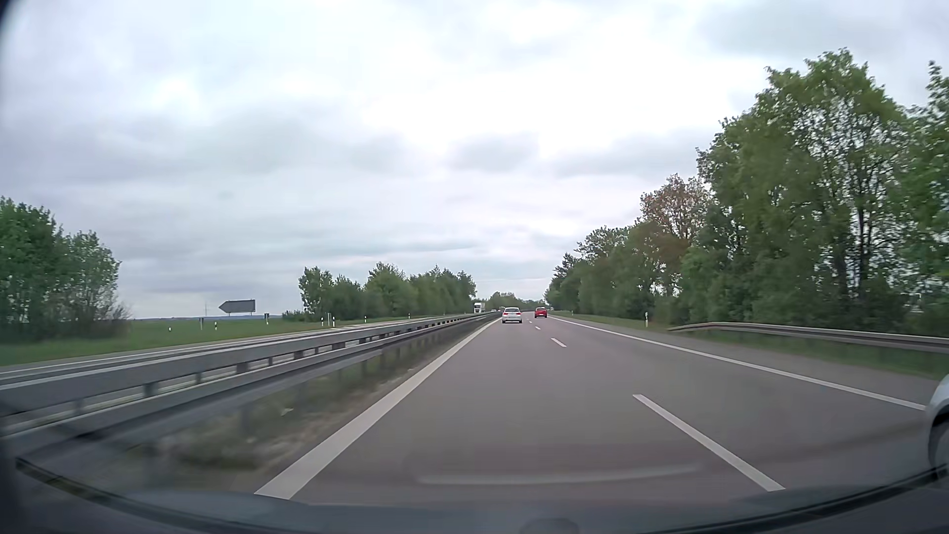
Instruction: Follow the waypoints while adhering to traffic rules and regulations
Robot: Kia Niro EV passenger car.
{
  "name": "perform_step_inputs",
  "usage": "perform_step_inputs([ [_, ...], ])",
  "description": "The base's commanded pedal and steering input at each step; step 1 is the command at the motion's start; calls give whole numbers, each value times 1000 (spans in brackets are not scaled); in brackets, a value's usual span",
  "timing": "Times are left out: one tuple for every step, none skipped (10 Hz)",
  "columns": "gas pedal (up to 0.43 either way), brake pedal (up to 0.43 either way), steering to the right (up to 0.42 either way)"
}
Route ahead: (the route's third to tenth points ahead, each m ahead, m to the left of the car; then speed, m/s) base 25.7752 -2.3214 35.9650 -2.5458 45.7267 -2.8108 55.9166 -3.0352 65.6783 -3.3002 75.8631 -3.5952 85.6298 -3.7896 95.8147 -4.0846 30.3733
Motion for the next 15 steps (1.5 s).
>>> perform_step_inputs([
  [248,0,2],
  [248,0,2],
  [248,0,2],
  [260,0,2],
  [260,0,3],
  [260,0,2],
  [260,0,2],
  [260,0,2],
  [260,0,3],
  [260,0,2],
  [260,0,3],
  [260,0,2],
  [260,0,2],
  [260,0,2],
  [260,0,2],
])
